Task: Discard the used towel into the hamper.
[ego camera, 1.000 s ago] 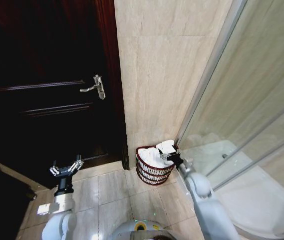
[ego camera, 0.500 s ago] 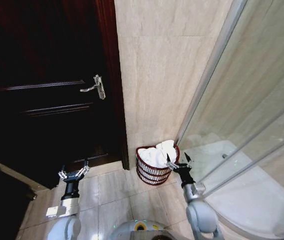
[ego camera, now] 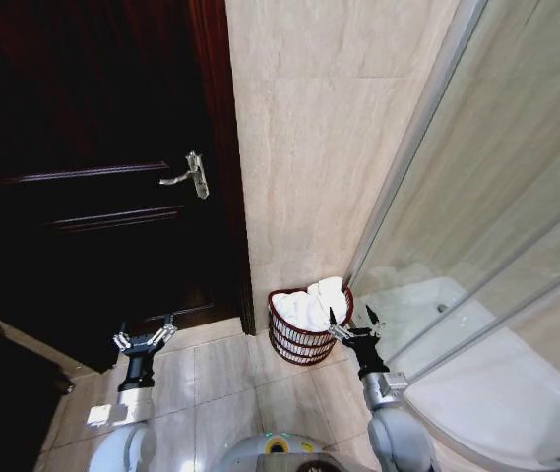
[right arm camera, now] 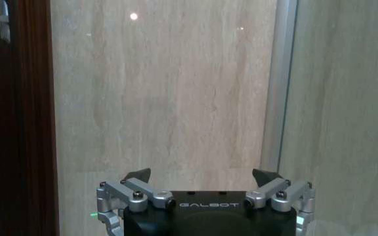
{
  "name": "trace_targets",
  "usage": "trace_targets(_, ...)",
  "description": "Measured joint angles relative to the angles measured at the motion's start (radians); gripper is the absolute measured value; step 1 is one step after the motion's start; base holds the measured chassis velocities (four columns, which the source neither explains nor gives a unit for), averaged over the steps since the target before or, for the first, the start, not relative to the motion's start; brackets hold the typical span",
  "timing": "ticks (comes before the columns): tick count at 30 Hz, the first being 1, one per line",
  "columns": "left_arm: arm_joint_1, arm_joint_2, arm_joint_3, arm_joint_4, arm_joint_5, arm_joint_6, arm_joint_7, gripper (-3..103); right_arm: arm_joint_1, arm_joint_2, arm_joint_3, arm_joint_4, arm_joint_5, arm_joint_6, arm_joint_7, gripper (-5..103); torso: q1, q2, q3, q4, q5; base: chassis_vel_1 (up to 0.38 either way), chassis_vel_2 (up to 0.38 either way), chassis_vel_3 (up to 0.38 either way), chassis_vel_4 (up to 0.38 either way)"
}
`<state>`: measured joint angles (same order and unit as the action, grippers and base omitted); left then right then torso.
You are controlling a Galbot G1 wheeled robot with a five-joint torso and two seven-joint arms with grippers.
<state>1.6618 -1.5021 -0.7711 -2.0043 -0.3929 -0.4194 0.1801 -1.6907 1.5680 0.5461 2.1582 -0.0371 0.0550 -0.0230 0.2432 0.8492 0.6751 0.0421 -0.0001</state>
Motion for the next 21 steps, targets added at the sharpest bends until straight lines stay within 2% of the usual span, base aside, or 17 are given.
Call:
trace_targets(11, 0.015, -0.001, -0.002, -0.001, -0.005, 0.002, 0.013, 100, -0.006, -0.001, 0.008, 0.019, 0.001, -0.011, 0.024, 100, 0.024, 0.055, 0.030, 0.0000, 0.0000, 0.000, 0.000, 0.000, 0.000)
trace_targets(21, 0.006, 0.084, -0.004, -0.026, -0.033, 0.064, 0.027, 100, -0.042, -0.005, 0.036, 0.085, 0.001, -0.050, 0.077, 100, 0.050, 0.110, 0.060, -0.0002, -0.0001, 0.000, 0.000, 0.000, 0.000)
